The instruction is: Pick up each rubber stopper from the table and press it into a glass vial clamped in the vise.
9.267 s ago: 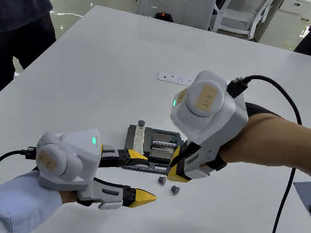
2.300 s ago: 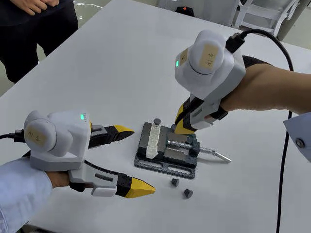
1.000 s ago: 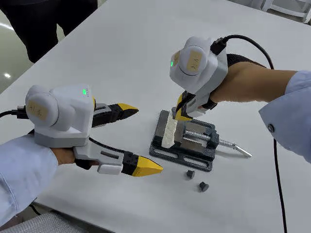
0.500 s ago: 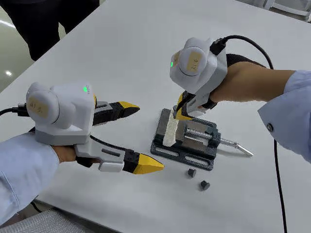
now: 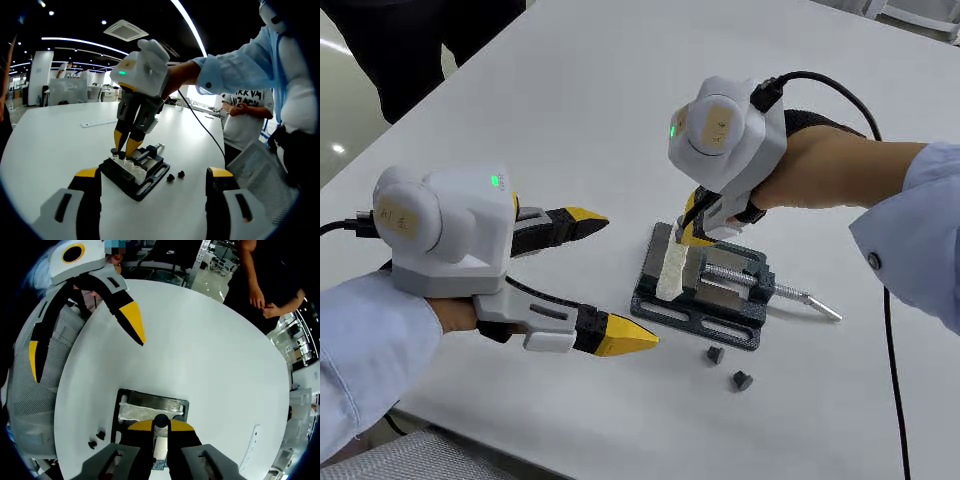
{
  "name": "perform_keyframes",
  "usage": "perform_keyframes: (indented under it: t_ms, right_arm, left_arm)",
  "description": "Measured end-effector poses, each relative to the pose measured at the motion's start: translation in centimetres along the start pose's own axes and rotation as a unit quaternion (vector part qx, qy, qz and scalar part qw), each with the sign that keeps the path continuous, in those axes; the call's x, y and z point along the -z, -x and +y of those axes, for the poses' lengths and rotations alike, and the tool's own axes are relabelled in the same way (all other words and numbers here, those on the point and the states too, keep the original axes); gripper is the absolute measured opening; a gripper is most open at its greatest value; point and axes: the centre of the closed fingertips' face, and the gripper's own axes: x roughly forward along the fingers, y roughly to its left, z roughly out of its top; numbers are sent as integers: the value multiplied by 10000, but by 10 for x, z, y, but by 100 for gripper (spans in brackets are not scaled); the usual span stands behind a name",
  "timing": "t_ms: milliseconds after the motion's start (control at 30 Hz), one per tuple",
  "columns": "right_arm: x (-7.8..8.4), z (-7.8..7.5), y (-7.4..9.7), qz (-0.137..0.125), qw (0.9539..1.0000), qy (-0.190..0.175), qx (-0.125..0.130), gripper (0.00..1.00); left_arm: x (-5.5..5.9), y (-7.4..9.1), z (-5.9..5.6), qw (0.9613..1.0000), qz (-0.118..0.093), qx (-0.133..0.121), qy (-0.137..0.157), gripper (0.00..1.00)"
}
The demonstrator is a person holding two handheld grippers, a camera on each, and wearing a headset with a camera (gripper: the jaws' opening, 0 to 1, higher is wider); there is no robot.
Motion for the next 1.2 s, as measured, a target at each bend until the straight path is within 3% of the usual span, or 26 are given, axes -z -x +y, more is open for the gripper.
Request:
perform_keyframes:
  t_ms: [567, 867, 1200]
  right_arm:
    - [-1, 1, -1, 192, 9991, 370, 44, 5]
    - [0, 2, -2, 464, 9953, 848, 48, 5]
    - [0, 2, -2, 600, 9934, 980, -6, 4]
  left_arm:
    - [2, 0, -2, 10000, 0, 22, 35, 83]
    - [1, 0, -3, 10000, -25, 24, 49, 83]
    - [1, 1, -2, 9999, -62, 6, 84, 83]
